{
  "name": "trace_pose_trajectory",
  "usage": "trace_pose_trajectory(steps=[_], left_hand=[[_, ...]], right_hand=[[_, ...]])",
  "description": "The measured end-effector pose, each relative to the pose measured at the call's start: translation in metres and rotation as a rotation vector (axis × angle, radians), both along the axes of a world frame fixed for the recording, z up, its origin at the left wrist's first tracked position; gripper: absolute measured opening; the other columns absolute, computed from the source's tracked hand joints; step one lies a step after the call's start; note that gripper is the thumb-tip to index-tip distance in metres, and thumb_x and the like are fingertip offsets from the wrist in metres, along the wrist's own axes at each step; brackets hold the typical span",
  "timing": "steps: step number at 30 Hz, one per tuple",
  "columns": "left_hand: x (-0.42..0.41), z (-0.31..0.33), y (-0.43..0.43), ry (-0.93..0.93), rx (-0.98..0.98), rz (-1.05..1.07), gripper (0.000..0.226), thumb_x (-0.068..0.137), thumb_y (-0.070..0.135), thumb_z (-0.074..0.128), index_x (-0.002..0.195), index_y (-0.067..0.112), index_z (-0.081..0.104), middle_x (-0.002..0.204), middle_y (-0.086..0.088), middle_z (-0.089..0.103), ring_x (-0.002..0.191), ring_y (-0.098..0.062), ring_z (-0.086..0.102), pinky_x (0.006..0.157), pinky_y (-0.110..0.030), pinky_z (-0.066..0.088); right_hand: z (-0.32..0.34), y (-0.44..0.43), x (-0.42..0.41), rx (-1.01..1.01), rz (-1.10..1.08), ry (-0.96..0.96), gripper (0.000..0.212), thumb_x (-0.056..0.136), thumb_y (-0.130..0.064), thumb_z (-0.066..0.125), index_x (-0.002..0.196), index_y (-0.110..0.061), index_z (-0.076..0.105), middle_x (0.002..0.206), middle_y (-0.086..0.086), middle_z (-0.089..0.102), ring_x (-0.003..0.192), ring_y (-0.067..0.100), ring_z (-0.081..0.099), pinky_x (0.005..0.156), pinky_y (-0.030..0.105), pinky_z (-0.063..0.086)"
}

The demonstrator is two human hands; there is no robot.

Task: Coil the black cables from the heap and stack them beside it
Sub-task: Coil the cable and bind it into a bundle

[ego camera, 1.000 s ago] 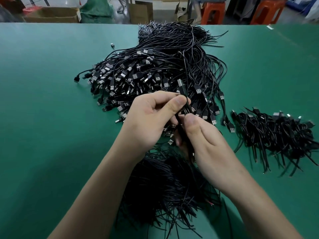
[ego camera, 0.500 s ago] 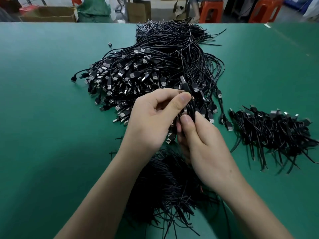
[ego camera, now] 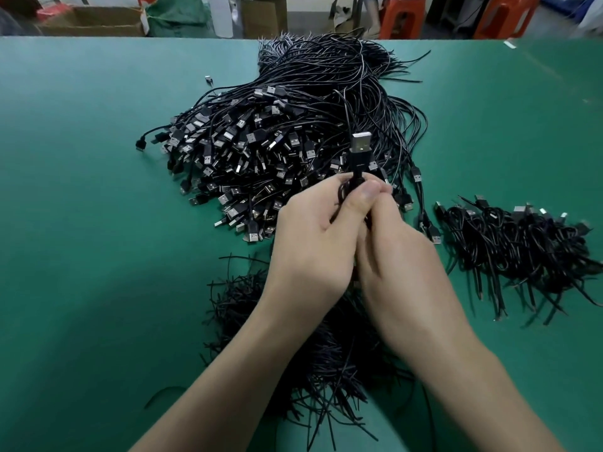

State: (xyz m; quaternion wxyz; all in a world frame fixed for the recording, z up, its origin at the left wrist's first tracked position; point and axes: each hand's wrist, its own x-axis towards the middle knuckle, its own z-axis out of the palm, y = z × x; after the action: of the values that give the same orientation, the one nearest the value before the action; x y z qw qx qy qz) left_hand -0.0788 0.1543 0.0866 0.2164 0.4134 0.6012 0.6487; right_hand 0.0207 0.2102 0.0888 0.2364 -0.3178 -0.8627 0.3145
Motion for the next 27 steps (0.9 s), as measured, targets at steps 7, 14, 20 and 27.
trace_pose_trajectory(steps=[7, 14, 20, 27], left_hand=[[-0.009, 0.000, 0.000, -0.084, 0.045, -0.035, 0.026, 0.110, 0.019, 0.051, 0.104, 0.013, 0.075, 0.111, 0.000, 0.079, 0.108, -0.015, 0.074, 0.094, -0.033, 0.059], [-0.009, 0.006, -0.002, -0.165, 0.065, -0.127, 0.026, 0.108, 0.028, 0.055, 0.094, 0.033, 0.077, 0.106, -0.030, 0.071, 0.065, -0.030, 0.073, 0.047, -0.035, 0.058], [-0.022, 0.007, -0.005, -0.181, 0.176, -0.272, 0.022, 0.098, 0.029, 0.059, 0.109, 0.012, 0.069, 0.109, -0.018, 0.077, 0.111, -0.016, 0.074, 0.087, -0.023, 0.056], [-0.019, 0.001, -0.001, -0.223, 0.185, -0.165, 0.025, 0.102, 0.016, 0.060, 0.086, 0.017, 0.078, 0.073, -0.041, 0.059, 0.104, -0.025, 0.077, 0.092, -0.026, 0.057]], right_hand=[[0.005, 0.013, 0.004, -0.470, 0.214, 0.198, 0.035, 0.103, -0.045, 0.040, 0.101, -0.018, 0.061, 0.065, -0.011, 0.048, 0.058, 0.013, 0.045, 0.056, 0.051, 0.048], [0.008, 0.013, 0.003, -0.754, 0.260, 0.357, 0.034, 0.110, -0.030, 0.038, 0.085, -0.009, 0.048, 0.064, -0.001, 0.039, 0.048, 0.013, 0.040, 0.038, 0.025, 0.036], [0.014, 0.012, 0.006, -1.124, 0.377, 0.461, 0.033, 0.106, -0.035, 0.041, 0.078, -0.021, 0.051, 0.062, -0.008, 0.033, 0.048, 0.006, 0.025, 0.039, 0.016, 0.020], [0.013, 0.011, 0.002, -0.793, 0.292, 0.348, 0.037, 0.109, -0.031, 0.037, 0.081, -0.017, 0.057, 0.057, -0.008, 0.038, 0.046, 0.006, 0.030, 0.041, 0.015, 0.024]])
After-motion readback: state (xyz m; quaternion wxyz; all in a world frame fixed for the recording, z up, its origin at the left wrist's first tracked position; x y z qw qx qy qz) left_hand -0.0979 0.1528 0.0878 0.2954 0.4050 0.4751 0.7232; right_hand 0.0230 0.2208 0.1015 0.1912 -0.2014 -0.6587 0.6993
